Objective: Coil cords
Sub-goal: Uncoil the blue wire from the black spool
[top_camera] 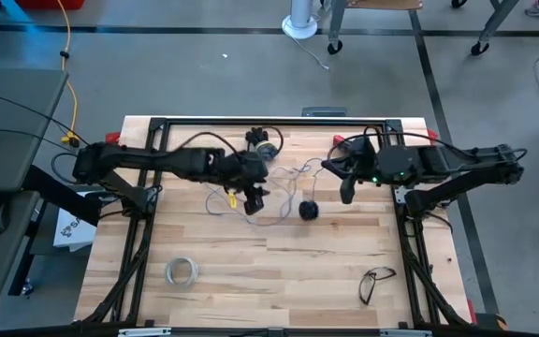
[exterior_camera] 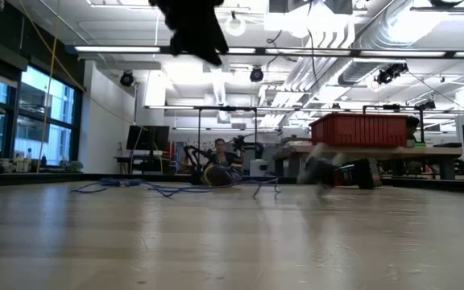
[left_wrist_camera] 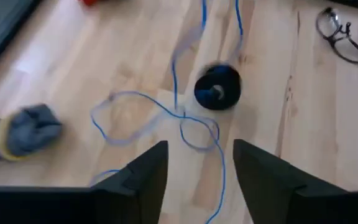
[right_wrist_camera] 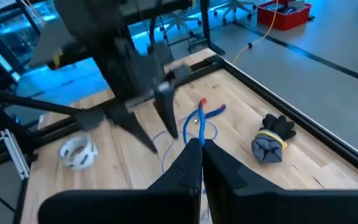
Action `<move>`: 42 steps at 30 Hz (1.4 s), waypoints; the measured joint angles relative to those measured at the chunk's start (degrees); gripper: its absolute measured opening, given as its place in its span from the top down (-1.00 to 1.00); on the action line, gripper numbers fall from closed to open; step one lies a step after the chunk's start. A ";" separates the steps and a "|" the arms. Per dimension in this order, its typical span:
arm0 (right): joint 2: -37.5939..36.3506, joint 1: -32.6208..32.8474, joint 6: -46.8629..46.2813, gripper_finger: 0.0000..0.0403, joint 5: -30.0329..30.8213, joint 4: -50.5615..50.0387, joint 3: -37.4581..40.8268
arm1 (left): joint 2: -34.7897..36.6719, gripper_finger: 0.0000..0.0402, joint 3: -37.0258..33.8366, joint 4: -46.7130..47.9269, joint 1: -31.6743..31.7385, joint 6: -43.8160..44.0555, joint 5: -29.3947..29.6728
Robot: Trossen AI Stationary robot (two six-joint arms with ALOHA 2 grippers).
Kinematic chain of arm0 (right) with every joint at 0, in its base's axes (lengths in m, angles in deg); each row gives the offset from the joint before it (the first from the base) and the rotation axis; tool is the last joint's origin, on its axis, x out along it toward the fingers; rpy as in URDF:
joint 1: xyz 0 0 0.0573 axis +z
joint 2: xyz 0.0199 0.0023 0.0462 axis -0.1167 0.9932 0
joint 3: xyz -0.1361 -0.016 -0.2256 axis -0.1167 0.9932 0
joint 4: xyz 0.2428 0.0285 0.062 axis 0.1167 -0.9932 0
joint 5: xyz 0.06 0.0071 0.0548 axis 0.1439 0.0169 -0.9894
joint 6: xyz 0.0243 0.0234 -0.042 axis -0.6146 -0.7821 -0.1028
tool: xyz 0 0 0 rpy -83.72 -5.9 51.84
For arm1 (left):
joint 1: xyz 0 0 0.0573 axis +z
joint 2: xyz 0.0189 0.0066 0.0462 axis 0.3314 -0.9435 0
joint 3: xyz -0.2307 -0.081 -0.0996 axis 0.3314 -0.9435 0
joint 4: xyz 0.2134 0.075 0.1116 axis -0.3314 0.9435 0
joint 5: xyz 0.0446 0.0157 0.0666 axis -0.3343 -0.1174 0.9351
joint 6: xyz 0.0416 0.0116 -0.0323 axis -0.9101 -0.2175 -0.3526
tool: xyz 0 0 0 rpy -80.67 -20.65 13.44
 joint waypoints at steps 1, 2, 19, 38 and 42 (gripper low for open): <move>-0.22 0.00 -0.18 1.00 -0.03 0.00 0.00 | -0.01 0.08 -1.62 -3.23 -0.01 0.37 0.00; -0.39 0.00 -0.42 1.00 -0.32 -0.02 0.00 | -0.01 0.06 -3.01 -6.53 0.03 0.35 0.12; 0.06 0.02 -0.87 1.00 -5.20 1.89 0.00 | -5.69 0.04 -5.96 -25.31 0.21 -21.10 6.99; 0.06 0.00 0.11 1.00 -5.31 3.66 0.00 | -5.67 0.53 -5.94 -28.60 0.72 -20.83 3.66; 0.06 0.00 0.22 1.00 -5.31 4.13 0.00 | -5.67 0.93 -5.94 -30.50 0.45 -17.69 3.63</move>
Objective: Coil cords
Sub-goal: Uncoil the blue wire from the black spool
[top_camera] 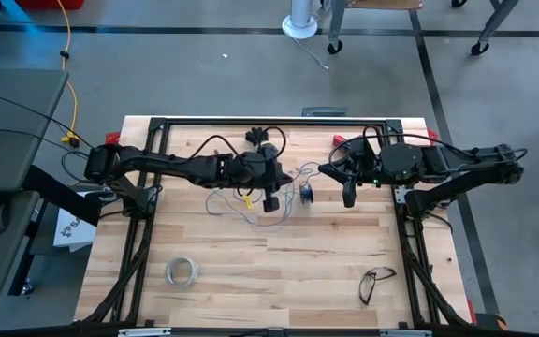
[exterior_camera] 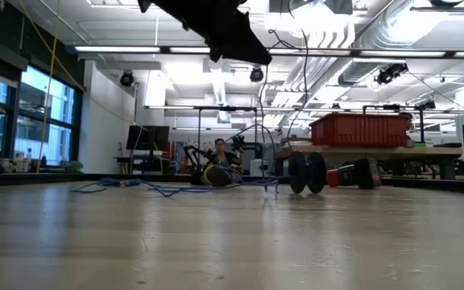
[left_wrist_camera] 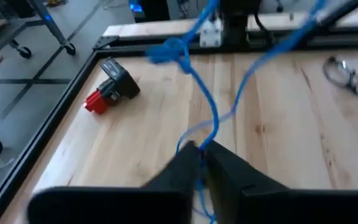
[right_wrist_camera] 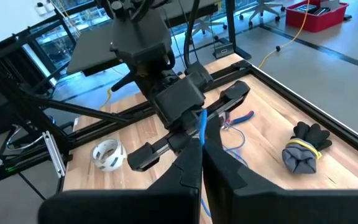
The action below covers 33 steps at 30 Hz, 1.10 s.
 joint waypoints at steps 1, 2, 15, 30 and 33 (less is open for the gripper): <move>0.00 0.00 0.02 1.00 0.00 0.02 0.00 | 0.00 0.96 0.00 -0.52 0.02 1.30 0.00; 0.00 0.00 0.01 1.00 0.00 0.02 0.00 | 0.00 0.95 0.06 -0.64 0.02 2.25 0.01; -3.53 0.02 10.11 1.00 7.32 3.52 -6.62 | 14.38 1.00 7.72 31.43 2.00 -0.64 4.35; -3.92 0.01 19.18 0.99 18.75 -4.75 -17.48 | 38.44 1.00 8.11 42.14 2.31 7.90 13.55; -4.24 0.00 19.34 0.99 19.52 -5.33 -18.27 | 41.30 1.00 8.26 39.99 2.33 9.12 16.22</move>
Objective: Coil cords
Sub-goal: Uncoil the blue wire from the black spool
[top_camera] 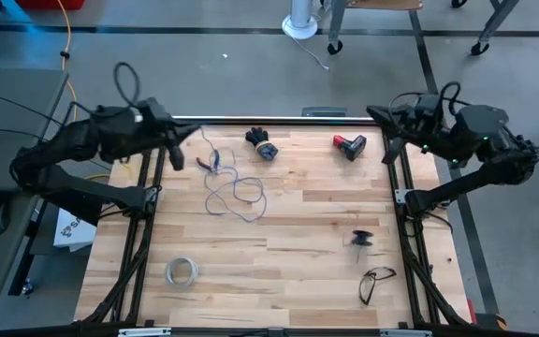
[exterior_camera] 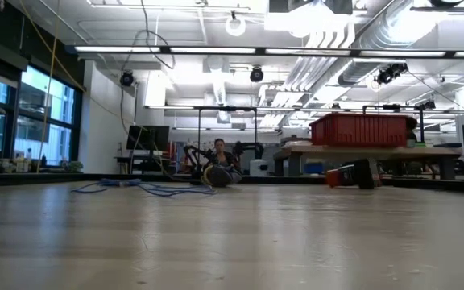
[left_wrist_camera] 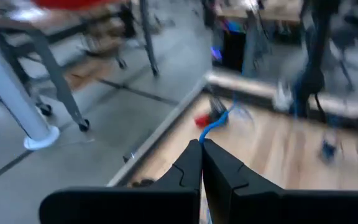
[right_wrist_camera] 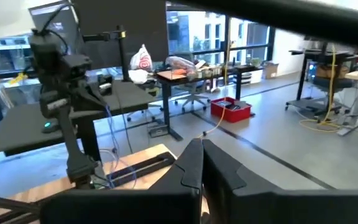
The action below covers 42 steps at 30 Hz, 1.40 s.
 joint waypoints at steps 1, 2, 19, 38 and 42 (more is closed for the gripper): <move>0.00 0.00 0.00 0.99 -0.02 -0.09 0.00 | 0.62 1.00 -0.01 0.19 0.00 0.09 0.27; 0.04 0.00 0.00 0.99 -0.06 -0.11 0.00 | 1.07 1.00 -0.02 0.19 0.00 0.08 0.45; 0.72 0.02 -10.32 1.00 -4.13 -8.83 0.22 | -0.41 0.80 -0.09 1.15 -0.02 3.12 -1.77; 13.73 0.14 -28.64 0.61 -15.49 -45.24 0.31 | -18.17 0.07 -0.20 21.40 -3.36 17.81 -15.97; 14.80 3.95 -34.56 0.36 -21.49 -50.87 5.34 | -22.24 0.00 -0.18 8.20 -6.82 16.14 -16.16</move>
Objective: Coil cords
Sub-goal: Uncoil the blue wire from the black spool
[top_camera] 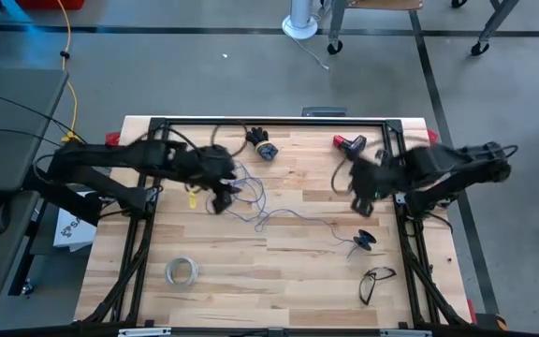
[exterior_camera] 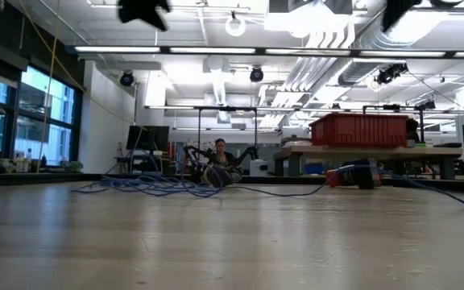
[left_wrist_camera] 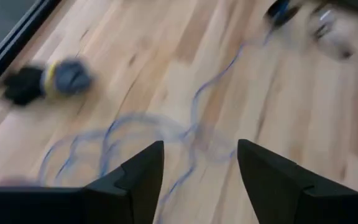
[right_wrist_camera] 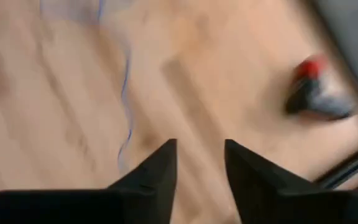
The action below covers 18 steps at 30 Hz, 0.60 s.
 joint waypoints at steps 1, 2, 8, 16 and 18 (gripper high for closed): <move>-0.27 1.39 -1.39 0.30 -1.83 1.23 2.66 | -1.38 -0.01 0.00 -2.40 -0.46 -0.02 0.14; -0.56 3.08 -2.72 0.26 -3.62 2.97 5.75 | -2.94 -0.02 0.03 -4.22 -0.80 -0.03 0.12; -2.96 15.25 -18.74 0.16 -10.27 18.86 25.47 | -15.14 -0.02 0.03 -17.90 -3.30 -5.38 -1.27; -2.98 27.06 -36.27 0.16 -11.23 29.81 33.47 | -30.46 -0.02 0.03 -37.06 -4.14 -10.91 -8.34; -2.91 29.41 -40.28 0.16 -11.01 28.45 33.50 | -31.96 -0.02 0.03 -37.17 -4.14 -8.55 -8.47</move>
